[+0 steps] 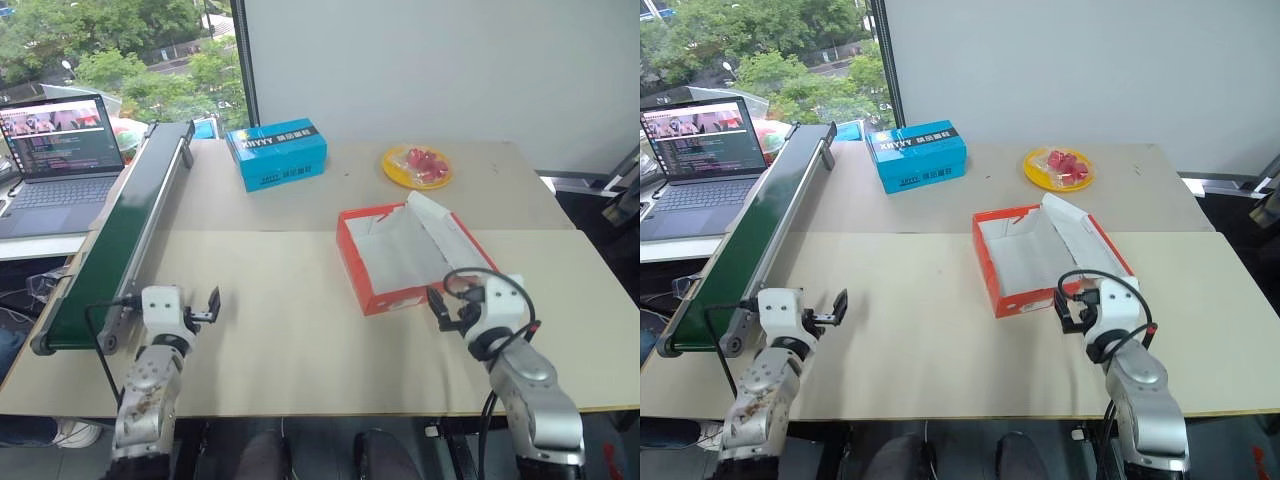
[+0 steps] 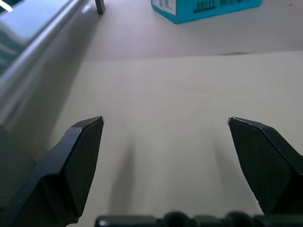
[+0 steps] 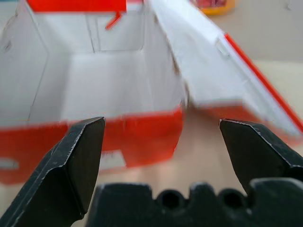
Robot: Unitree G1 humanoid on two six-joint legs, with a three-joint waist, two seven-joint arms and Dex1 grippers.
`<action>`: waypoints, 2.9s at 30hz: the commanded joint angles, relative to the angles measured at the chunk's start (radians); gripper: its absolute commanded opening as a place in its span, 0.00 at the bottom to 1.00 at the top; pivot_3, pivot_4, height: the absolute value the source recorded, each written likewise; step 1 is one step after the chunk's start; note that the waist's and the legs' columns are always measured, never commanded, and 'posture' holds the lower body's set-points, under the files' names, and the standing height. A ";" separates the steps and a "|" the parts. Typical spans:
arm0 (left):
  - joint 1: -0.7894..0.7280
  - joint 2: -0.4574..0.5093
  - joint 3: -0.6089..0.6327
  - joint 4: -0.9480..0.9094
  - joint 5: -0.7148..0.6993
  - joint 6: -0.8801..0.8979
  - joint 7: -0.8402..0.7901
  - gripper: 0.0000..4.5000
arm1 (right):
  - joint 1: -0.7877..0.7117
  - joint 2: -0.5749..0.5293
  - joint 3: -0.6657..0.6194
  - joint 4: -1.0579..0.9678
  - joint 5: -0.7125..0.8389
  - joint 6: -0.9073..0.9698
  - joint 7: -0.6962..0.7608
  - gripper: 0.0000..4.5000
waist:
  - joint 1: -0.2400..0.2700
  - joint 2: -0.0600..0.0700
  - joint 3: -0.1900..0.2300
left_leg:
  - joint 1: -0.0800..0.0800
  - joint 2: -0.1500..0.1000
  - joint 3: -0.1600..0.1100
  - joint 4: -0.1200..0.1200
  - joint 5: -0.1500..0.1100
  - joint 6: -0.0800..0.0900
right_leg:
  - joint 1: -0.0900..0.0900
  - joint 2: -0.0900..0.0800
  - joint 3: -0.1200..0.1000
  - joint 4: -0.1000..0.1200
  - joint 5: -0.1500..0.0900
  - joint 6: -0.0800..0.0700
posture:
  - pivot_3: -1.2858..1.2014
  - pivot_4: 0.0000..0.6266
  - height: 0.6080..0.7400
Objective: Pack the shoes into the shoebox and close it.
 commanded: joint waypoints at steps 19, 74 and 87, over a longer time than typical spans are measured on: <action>-0.101 0.050 0.001 -0.286 0.006 0.223 0.055 1.00 | -0.416 -0.160 0.191 -0.006 0.123 0.180 0.299 1.00 | -0.011 -0.001 0.001 | 0.000 0.000 -0.001 0.000 0.000 0.000 | 0.000 0.000 -0.001 0.001 0.000 0.000 | 0.52 0.24 1.00; -0.772 0.573 0.092 1.046 0.037 0.001 -0.192 1.00 | -0.631 0.115 0.384 0.427 0.006 -0.066 0.411 1.00 | -0.022 -0.007 0.004 | -0.005 0.000 0.000 -0.001 0.002 -0.004 | -0.005 0.000 -0.005 0.006 0.001 -0.001 | 0.52 0.24 1.00; -0.833 0.610 0.085 1.224 0.039 -0.027 -0.206 1.00 | -0.626 0.099 0.378 0.407 0.014 -0.048 0.399 1.00 | -0.020 -0.009 0.005 | -0.005 0.000 0.000 0.000 0.002 -0.004 | -0.005 0.000 -0.006 0.006 0.001 0.000 | 0.52 0.24 1.00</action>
